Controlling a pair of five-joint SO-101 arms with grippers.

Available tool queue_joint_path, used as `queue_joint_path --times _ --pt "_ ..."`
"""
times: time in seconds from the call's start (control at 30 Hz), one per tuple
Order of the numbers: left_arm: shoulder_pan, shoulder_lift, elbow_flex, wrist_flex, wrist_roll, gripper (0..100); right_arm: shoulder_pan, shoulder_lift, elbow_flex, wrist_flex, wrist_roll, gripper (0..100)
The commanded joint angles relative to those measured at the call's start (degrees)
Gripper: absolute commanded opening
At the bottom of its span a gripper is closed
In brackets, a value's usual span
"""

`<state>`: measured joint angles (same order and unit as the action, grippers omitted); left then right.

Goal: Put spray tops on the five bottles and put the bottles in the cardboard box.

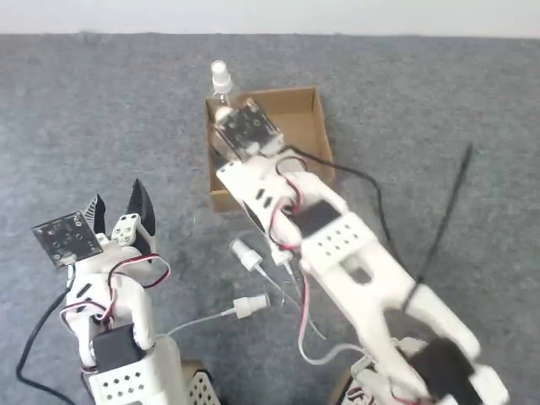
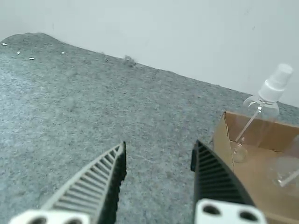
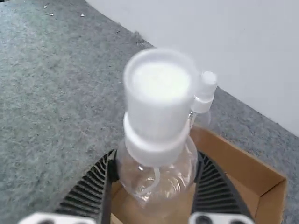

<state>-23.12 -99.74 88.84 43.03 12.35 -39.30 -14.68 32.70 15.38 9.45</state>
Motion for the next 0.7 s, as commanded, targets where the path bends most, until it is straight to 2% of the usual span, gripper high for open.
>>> queue_joint_path --times 0.0,0.67 --pt "-0.2 -0.9 -0.4 -1.9 0.4 21 0.9 4.5 -8.8 -1.5 0.5 10.1" --pt "-0.1 -0.9 -0.3 -1.9 0.4 21 3.1 26.2 -25.3 -1.6 -0.4 10.2"
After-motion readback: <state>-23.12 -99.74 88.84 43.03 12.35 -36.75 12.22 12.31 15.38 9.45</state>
